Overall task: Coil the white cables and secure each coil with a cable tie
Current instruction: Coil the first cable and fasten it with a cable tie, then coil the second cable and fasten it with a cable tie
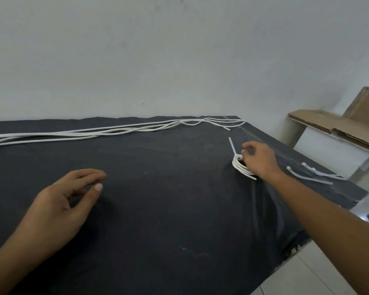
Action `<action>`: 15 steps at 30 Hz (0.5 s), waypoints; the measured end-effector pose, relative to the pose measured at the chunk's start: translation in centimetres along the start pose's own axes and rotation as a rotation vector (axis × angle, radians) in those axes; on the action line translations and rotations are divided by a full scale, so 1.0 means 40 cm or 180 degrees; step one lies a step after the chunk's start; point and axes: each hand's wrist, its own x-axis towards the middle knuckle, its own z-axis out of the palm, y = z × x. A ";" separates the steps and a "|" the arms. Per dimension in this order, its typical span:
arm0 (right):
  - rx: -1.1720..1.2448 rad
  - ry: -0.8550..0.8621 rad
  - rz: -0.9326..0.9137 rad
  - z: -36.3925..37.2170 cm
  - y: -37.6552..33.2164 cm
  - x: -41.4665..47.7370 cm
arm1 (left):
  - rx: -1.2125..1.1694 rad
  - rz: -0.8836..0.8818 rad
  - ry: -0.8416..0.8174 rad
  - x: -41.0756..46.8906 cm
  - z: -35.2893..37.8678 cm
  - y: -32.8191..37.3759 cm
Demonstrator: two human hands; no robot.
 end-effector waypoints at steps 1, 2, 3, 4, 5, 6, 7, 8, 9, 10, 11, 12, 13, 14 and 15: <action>-0.0004 -0.0020 -0.0148 0.005 -0.029 -0.007 | 0.0041 -0.0024 0.0011 0.003 -0.005 0.007; -0.0004 -0.0056 -0.0318 0.012 -0.061 -0.015 | 0.0085 -0.0048 0.0033 0.007 -0.012 0.014; 0.0002 -0.0101 -0.0493 0.023 -0.095 -0.024 | 0.0112 -0.0074 0.0069 0.012 -0.020 0.022; 0.0002 -0.0154 -0.0672 0.038 -0.133 -0.035 | 0.0103 -0.0109 0.0120 0.016 -0.031 0.030; -0.0007 -0.0215 -0.0857 0.055 -0.172 -0.046 | 0.0065 -0.0158 0.0173 0.022 -0.041 0.035; -0.0008 -0.0293 -0.1042 0.075 -0.213 -0.059 | 0.0038 -0.0212 0.0232 0.026 -0.053 0.034; 0.0022 -0.0400 -0.1217 0.098 -0.255 -0.072 | 0.0052 -0.0261 0.0302 0.030 -0.067 0.030; 0.0068 -0.0546 -0.1390 0.120 -0.299 -0.087 | 0.0108 -0.0318 0.0372 0.033 -0.083 0.023; 0.0094 -0.0719 -0.1571 0.144 -0.344 -0.101 | 0.0182 -0.0392 0.0428 0.037 -0.101 0.015; 0.0084 -0.0887 -0.1762 0.167 -0.388 -0.115 | 0.0264 -0.0480 0.0462 0.040 -0.120 0.005; 0.0060 -0.1031 -0.1955 0.191 -0.432 -0.129 | 0.0364 -0.0568 0.0481 0.043 -0.142 -0.007; 0.0045 -0.1157 -0.2138 0.215 -0.476 -0.142 | 0.0488 -0.0648 0.0501 0.045 -0.167 -0.023; 0.0049 -0.1272 -0.2297 0.240 -0.520 -0.156 | 0.0644 -0.0723 0.0521 0.046 -0.193 -0.041; 0.0066 -0.1373 -0.2432 0.266 -0.564 -0.170 | 0.0832 -0.0787 0.0539 0.046 -0.222 -0.062; 0.0080 -0.1465 -0.2554 0.291 -0.604 -0.184 | 0.1028 -0.0838 0.0567 0.045 -0.253 -0.084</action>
